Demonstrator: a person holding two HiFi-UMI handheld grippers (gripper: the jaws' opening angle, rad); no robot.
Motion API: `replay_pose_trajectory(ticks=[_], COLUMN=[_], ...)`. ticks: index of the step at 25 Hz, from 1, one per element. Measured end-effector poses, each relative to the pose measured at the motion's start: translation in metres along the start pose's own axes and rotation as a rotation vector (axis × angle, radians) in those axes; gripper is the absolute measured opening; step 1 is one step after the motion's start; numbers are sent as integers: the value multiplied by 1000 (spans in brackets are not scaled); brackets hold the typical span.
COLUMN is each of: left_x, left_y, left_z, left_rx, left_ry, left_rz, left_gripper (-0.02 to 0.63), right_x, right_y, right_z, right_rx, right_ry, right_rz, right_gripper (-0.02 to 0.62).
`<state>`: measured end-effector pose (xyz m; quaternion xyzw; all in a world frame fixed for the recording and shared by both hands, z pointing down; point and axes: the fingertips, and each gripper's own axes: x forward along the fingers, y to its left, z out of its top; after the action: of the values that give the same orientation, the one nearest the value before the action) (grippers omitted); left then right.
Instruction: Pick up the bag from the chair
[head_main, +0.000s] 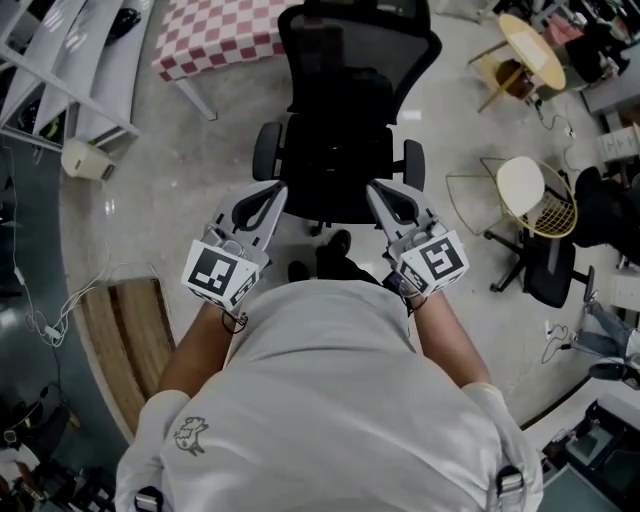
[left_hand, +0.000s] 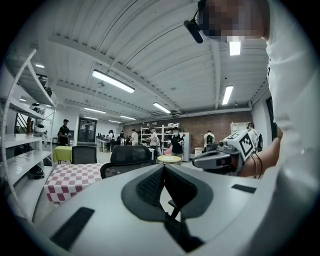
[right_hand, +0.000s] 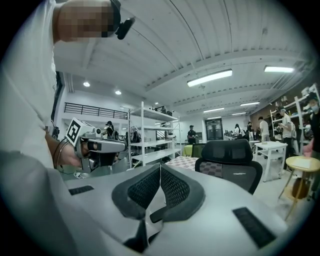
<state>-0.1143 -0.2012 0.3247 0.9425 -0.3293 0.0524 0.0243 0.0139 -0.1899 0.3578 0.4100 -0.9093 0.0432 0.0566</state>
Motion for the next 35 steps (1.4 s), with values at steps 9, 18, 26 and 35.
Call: replay_pose_trajectory(ticks=[9,18,26,35], left_x=[73,141,171,208], left_y=[21,36,81,128], left_z=[3,0,3,7], left_rx=[-10,0,-17,-8], left_ry=[17,35,33,37], left_rz=[15,11,-4,-109], left_gripper=[11,11,11,11], right_x=[22,48,89,137], right_y=[-73,-136,-166,-206], right_z=[-2,-9,-24,-45], right_rx=[24,46,151,278], right_ry=[-1,14,20,55], right_rz=[27,64,30,-93], right_gripper=[32,32,34,34])
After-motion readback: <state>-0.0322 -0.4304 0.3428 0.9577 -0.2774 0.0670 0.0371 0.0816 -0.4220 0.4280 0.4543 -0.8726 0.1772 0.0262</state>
